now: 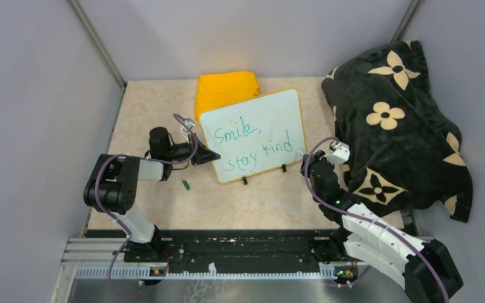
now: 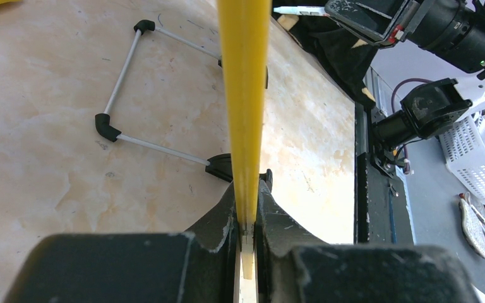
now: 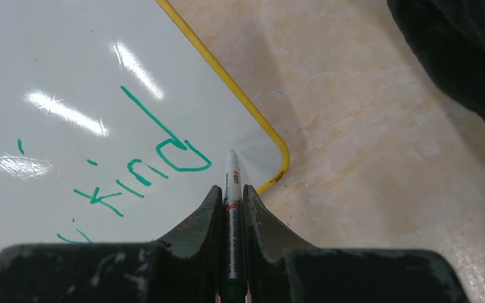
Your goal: Write a sentence on the whiteboard
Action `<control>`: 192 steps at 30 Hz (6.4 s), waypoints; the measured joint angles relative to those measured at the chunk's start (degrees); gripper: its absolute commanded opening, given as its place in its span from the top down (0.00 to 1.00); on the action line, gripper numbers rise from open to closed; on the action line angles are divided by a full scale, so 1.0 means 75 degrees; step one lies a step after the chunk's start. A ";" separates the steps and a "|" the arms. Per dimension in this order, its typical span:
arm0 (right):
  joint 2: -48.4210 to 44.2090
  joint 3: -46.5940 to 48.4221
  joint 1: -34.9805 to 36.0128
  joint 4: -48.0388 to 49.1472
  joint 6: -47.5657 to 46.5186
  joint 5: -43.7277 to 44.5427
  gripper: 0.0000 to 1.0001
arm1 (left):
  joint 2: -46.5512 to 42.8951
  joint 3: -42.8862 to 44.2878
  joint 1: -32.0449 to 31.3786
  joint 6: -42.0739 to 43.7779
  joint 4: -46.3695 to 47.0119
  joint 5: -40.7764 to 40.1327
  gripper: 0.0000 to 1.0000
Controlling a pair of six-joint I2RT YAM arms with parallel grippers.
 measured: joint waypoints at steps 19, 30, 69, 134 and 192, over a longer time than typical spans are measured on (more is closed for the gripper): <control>0.0793 0.0015 -0.0478 0.0685 0.0137 -0.0557 1.00 | 0.0000 0.0006 -0.0017 0.0003 -0.0015 -0.0026 1.00; 0.0825 0.0015 -0.0533 0.0697 0.0259 -0.0606 1.00 | 0.0000 0.0012 -0.0026 0.0020 -0.0032 -0.0035 1.00; -0.1495 0.1571 -0.0562 -0.1580 -0.0676 -0.3156 1.00 | -0.0178 0.0015 -0.0032 0.0108 -0.0347 -0.0143 0.78; -0.2157 0.1929 -0.0562 -0.2259 -0.1288 -0.4500 1.00 | -0.6321 0.0405 -0.0099 -0.0391 -0.8154 -0.8650 0.01; -0.1985 0.1947 0.1274 -0.1958 -0.2401 -0.2667 1.00 | -0.3698 0.0997 -0.1469 -0.2570 -1.1954 -0.9774 0.14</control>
